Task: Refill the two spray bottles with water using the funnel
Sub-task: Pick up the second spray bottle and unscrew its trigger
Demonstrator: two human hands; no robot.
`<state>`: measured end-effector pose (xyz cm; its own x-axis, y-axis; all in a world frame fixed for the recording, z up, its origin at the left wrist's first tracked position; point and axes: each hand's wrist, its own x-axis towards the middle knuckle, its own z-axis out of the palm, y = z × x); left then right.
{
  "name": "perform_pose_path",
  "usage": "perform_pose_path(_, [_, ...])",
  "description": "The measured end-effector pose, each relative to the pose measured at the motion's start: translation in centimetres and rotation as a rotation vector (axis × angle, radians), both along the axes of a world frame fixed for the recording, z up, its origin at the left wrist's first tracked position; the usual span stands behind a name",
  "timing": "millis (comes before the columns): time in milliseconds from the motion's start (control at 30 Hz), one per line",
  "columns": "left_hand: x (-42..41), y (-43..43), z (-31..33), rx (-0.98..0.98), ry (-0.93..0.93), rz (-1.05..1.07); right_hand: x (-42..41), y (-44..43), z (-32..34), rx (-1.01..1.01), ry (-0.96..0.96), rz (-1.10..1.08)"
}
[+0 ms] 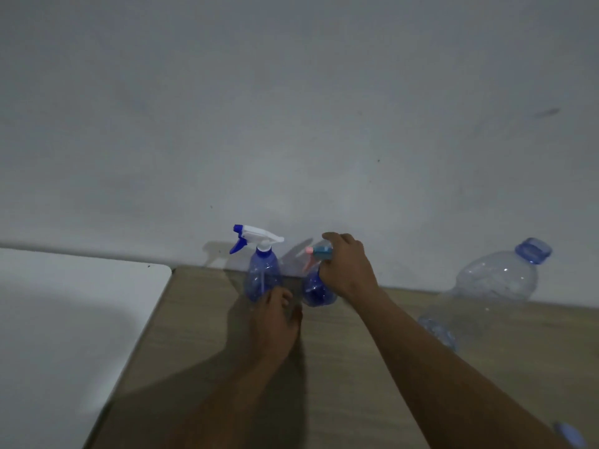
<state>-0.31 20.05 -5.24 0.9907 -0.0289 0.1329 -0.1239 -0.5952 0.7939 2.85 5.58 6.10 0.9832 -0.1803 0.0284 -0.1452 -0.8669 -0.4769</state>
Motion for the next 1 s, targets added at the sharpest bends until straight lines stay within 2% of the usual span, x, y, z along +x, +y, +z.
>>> perform_pose_path(67, [0.1, -1.9, 0.2, 0.038, 0.09, -0.118, -0.4, -0.7, -1.0, -0.034, 0.066, -0.005])
perform_pose_path(233, [2.0, -5.3, -0.8, 0.027, 0.216, -0.122, -1.5, -2.2, -1.2, -0.068, 0.03, 0.014])
perform_pose_path(333, [2.8, -5.8, -2.2, -0.065, 0.328, -0.123, -3.2, -3.4, -0.6, -0.041, 0.026, 0.005])
perform_pose_path(400, [2.0, -6.1, -2.1, -0.144, 0.299, -0.237, -4.9, -4.3, -0.1, 0.004, 0.025, -0.016])
perform_pose_path(467, [0.0, -6.3, -0.5, -0.113, 0.276, -0.276, -6.7, -5.1, 0.4, 0.057, 0.021, -0.028])
perform_pose_path(567, [-2.6, -7.0, 1.0, 0.088, 0.193, -0.386, -9.9, -6.2, 1.4, 0.082, 0.011, -0.037])
perform_pose_path(667, [-4.0, -8.2, 0.9, -0.04, 0.248, -0.624, -13.1, -7.5, 2.4, 0.105, 0.006, -0.078])
perform_pose_path(767, [-6.0, -9.9, -0.6, -0.094, 0.244, -0.661, -16.7, -9.1, 3.2, 0.141, 0.013, -0.123])
perform_pose_path(867, [-10.6, -11.1, 1.8, -0.113, 0.175, -0.621, -20.2, -10.7, 3.3, 0.177, 0.029, -0.168])
perform_pose_path(1000, [-14.6, -12.9, 1.7, -0.065, 0.205, -0.695, -23.9, -12.2, 2.4, 0.191, 0.039, -0.225])
